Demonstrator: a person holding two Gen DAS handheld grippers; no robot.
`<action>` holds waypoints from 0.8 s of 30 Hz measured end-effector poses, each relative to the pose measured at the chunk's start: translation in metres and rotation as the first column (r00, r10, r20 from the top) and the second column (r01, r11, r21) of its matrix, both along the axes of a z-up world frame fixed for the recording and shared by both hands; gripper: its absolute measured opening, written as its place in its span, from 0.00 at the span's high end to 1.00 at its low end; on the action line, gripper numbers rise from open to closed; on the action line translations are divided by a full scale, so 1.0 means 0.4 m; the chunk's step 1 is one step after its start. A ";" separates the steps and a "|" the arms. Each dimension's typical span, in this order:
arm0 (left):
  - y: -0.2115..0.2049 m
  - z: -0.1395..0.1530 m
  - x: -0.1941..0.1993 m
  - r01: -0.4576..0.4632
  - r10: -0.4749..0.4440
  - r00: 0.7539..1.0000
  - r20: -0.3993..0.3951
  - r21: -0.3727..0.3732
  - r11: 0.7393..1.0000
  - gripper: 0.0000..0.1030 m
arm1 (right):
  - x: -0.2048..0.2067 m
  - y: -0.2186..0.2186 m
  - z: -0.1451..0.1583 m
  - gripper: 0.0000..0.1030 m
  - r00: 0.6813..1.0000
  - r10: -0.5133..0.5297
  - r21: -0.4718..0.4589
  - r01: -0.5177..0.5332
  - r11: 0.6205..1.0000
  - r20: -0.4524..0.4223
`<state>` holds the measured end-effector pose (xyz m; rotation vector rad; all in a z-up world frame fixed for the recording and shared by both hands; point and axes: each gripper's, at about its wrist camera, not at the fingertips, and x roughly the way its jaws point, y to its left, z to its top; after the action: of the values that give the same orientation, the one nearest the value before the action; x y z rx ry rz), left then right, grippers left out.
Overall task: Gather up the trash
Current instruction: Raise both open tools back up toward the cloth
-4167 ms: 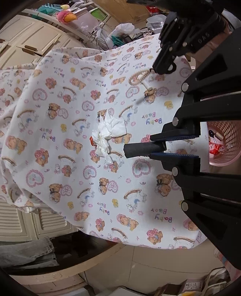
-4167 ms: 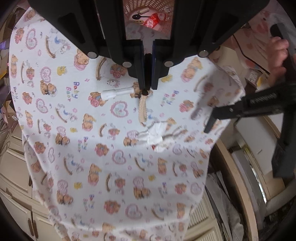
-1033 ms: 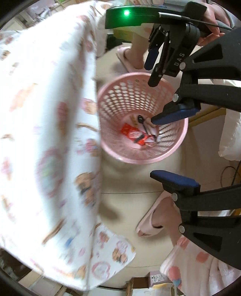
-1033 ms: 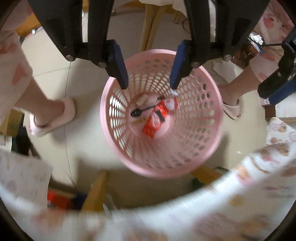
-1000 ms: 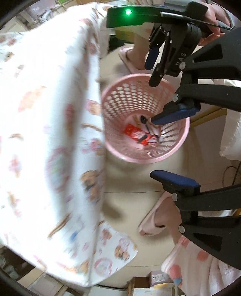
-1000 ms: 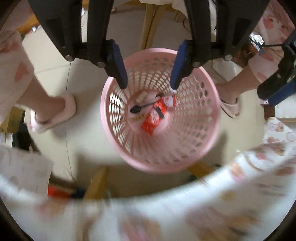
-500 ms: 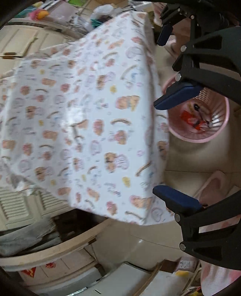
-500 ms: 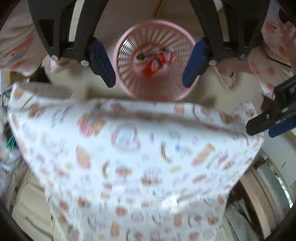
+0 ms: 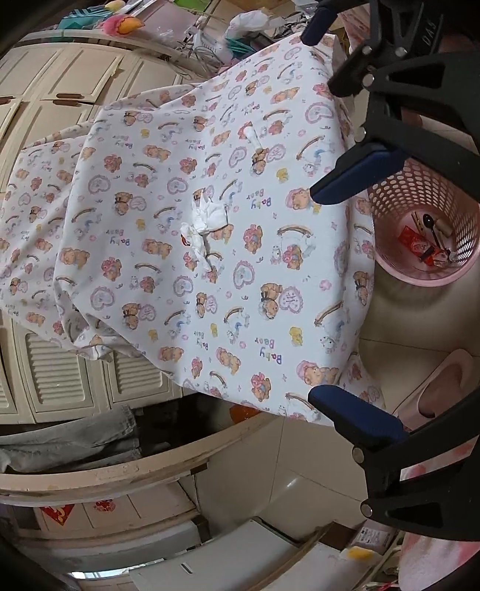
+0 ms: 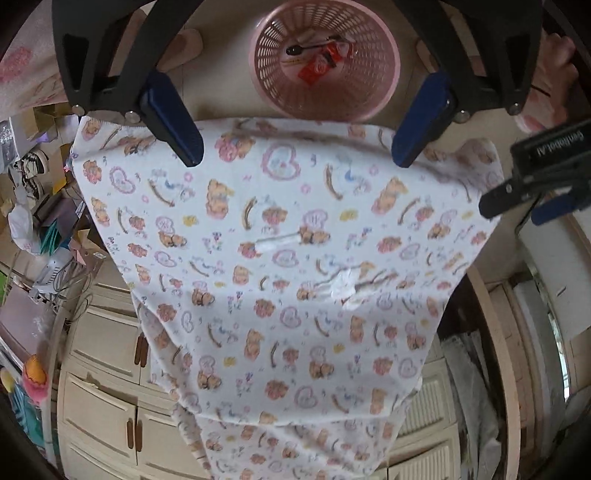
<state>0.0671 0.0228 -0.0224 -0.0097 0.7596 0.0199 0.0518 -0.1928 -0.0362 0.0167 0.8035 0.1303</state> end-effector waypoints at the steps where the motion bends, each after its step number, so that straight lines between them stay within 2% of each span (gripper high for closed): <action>1: -0.001 -0.001 -0.003 0.000 0.000 1.000 -0.001 0.001 1.000 0.06 | -0.002 -0.004 0.003 0.01 1.000 0.003 -0.002 -0.003 1.000 0.006; 8: -0.015 -0.013 0.011 0.007 -0.006 1.000 -0.018 0.016 1.000 0.06 | 0.018 -0.008 0.007 0.01 1.000 -0.006 0.012 0.006 1.000 0.005; 17: -0.017 -0.035 0.045 -0.019 0.021 0.999 -0.032 0.043 0.999 0.06 | 0.064 -0.011 -0.002 0.01 1.000 -0.003 -0.018 0.003 1.000 0.004; 24: -0.004 -0.050 0.082 -0.047 0.047 0.998 -0.049 0.015 0.999 0.05 | 0.119 -0.029 -0.008 0.01 0.999 -0.035 -0.040 0.036 0.999 0.013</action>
<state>0.1000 0.0211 -0.0423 -0.0136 0.8089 0.0704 0.0993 -0.2044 -0.0395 -0.0081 0.7933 0.0804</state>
